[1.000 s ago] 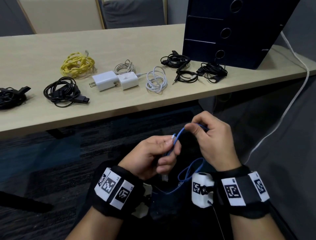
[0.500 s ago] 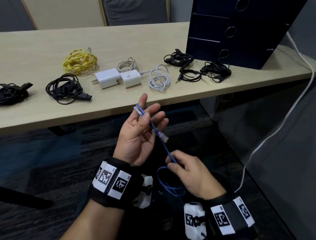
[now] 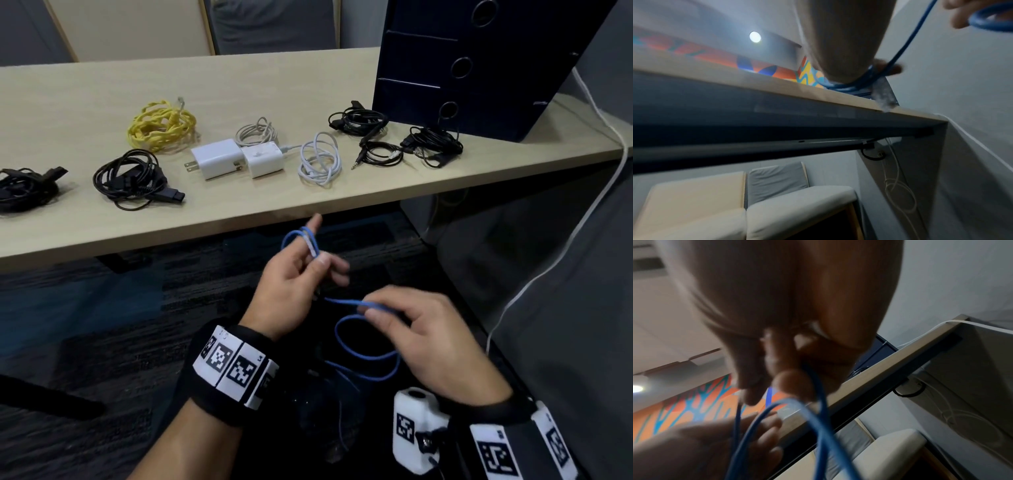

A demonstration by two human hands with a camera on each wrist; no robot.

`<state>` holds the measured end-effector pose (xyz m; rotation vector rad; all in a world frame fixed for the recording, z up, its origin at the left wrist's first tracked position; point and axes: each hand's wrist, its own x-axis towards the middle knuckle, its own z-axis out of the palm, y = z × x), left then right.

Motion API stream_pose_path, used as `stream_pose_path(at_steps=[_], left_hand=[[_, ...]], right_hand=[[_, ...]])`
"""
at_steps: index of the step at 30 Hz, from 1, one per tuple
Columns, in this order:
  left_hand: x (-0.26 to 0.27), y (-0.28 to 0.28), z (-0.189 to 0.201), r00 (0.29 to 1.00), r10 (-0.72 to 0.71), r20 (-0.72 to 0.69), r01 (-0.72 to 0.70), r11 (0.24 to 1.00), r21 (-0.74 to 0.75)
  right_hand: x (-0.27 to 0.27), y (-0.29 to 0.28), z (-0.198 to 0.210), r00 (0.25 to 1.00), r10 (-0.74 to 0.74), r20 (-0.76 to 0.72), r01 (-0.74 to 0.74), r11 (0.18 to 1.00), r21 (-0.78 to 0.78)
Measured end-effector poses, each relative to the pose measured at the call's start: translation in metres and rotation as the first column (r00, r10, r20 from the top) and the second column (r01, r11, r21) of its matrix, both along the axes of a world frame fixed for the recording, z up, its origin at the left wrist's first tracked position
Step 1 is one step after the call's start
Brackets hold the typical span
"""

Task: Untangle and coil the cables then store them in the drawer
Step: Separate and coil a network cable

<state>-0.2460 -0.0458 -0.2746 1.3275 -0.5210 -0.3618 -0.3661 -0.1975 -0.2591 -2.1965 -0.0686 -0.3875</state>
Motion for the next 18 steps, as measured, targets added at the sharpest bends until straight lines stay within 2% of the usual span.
stream_pose_path(at_steps=[2,4,6,9,12,14,16,18], left_hand=[[-0.003,0.003,-0.001,0.989,-0.147,-0.031,0.15,0.981,0.123],[-0.006,0.006,-0.001,0.95,-0.294,-0.107,0.308,0.938,0.158],[-0.01,0.008,0.001,0.88,-0.441,-0.173,0.462,0.881,0.1],[-0.012,0.012,0.005,0.754,-0.608,-0.25,0.593,0.793,-0.142],[-0.015,0.013,0.01,0.651,-0.7,-0.294,0.546,0.701,-0.459],[-0.017,0.012,0.017,0.612,-0.737,-0.286,0.462,0.627,-0.627],[-0.014,0.013,0.022,0.575,-0.762,-0.298,0.347,0.557,-0.755],[-0.005,0.016,0.022,0.569,-0.755,-0.326,0.23,0.526,-0.819]], right_hand=[[0.005,-0.007,0.003,0.986,-0.122,0.112,0.125,0.992,-0.012],[0.013,-0.014,0.006,0.968,-0.188,0.165,0.193,0.981,-0.015],[0.02,-0.017,0.007,0.955,-0.225,0.194,0.229,0.973,0.001],[0.031,-0.02,0.005,0.952,-0.236,0.197,0.225,0.971,0.077],[0.04,-0.017,-0.006,0.971,-0.185,0.153,0.167,0.978,0.126],[0.046,-0.013,-0.02,0.989,-0.13,0.075,0.12,0.986,0.119],[0.046,-0.01,-0.035,0.998,-0.063,-0.021,0.065,0.992,0.108],[0.04,-0.009,-0.047,0.989,0.003,-0.15,0.017,0.991,0.136]])
